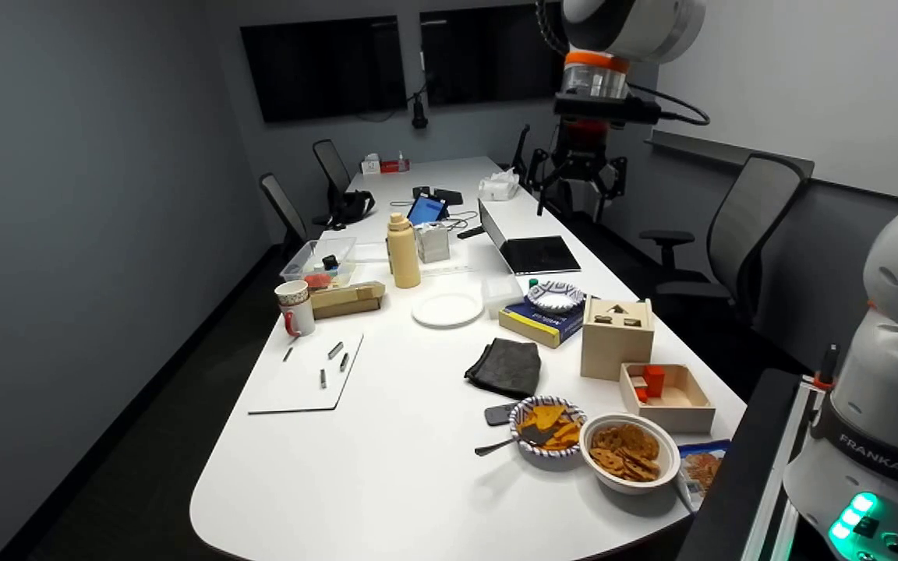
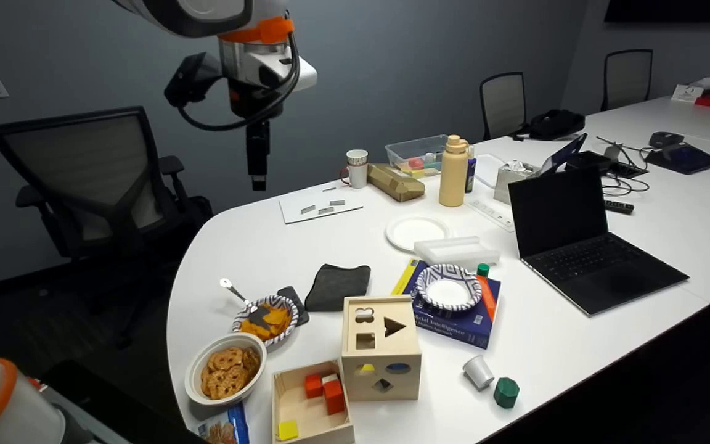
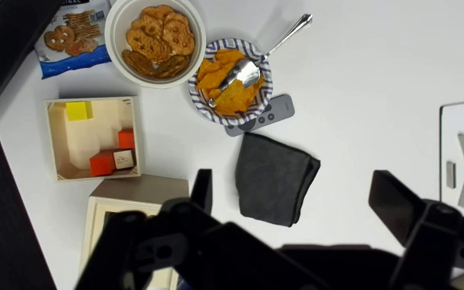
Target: Slide open the box on the table
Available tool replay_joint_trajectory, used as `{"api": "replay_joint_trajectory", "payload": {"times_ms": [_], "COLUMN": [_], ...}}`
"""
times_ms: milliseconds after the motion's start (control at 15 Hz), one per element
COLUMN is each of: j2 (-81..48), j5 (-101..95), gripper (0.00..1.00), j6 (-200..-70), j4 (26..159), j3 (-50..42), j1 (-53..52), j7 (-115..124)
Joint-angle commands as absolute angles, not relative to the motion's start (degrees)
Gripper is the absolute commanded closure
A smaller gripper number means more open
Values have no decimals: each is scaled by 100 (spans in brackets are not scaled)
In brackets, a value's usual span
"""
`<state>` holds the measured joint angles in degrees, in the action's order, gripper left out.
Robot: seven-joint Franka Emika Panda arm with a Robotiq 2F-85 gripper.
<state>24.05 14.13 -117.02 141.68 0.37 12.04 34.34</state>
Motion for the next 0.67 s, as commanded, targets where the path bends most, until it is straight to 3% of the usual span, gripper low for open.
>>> {"api": "replay_joint_trajectory", "payload": {"times_ms": [0,600], "j2": [2194,803], "j5": [1210,688], "gripper": [0,0], "j6": [-12316,-13195], "j4": [14405,14172], "j3": [-68,-533], "j1": [1486,1697], "j7": [4160,5215]}}
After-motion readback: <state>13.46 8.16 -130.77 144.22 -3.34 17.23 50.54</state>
